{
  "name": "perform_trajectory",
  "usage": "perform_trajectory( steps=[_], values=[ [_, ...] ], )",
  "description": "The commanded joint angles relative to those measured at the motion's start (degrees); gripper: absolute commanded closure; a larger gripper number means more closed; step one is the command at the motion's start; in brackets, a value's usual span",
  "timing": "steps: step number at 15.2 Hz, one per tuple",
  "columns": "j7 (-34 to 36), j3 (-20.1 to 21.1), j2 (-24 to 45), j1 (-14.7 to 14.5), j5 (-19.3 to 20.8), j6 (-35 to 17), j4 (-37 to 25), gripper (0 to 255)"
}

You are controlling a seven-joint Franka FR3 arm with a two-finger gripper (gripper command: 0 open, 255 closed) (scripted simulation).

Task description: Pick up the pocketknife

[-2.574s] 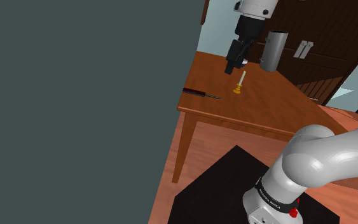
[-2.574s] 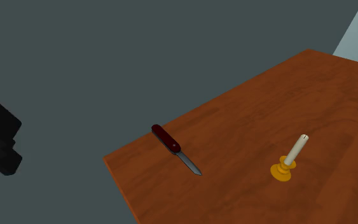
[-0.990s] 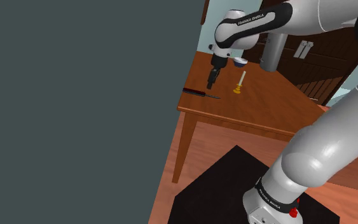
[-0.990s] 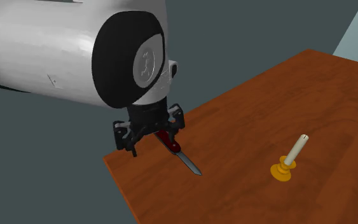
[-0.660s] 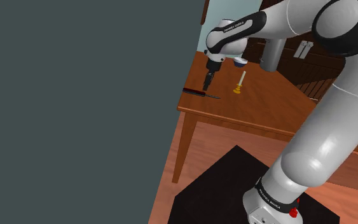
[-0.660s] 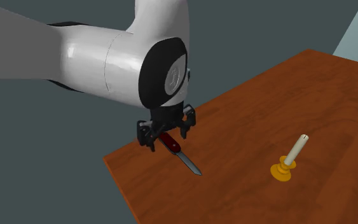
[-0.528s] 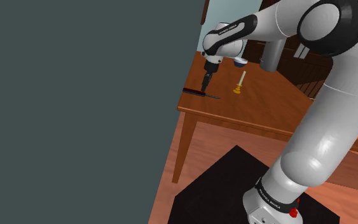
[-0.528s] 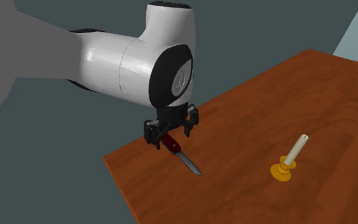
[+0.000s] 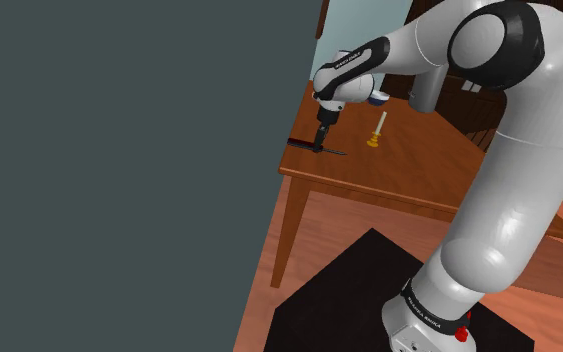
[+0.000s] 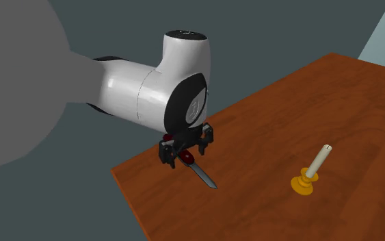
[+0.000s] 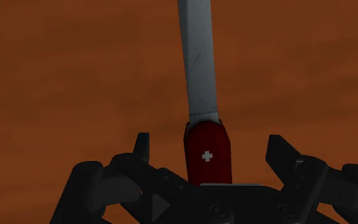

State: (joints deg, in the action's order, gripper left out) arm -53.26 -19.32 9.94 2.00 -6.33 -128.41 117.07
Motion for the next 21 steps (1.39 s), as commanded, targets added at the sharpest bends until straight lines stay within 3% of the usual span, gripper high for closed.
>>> perform_trajectory(
  steps=[1, 2, 11, 21],
  values=[
    [-0.3, 0.0, 0.3, 0.1, -0.2, -0.5, 0.2, 0],
    [-0.3, 0.0, 0.3, 0.1, -0.2, -0.4, 0.2, 255],
    [-0.3, 0.0, 0.3, 0.1, -0.2, -0.5, 0.2, 255],
    [1.2, -0.3, -3.3, -0.2, 1.7, 6.5, -3.5, 255]
  ],
)
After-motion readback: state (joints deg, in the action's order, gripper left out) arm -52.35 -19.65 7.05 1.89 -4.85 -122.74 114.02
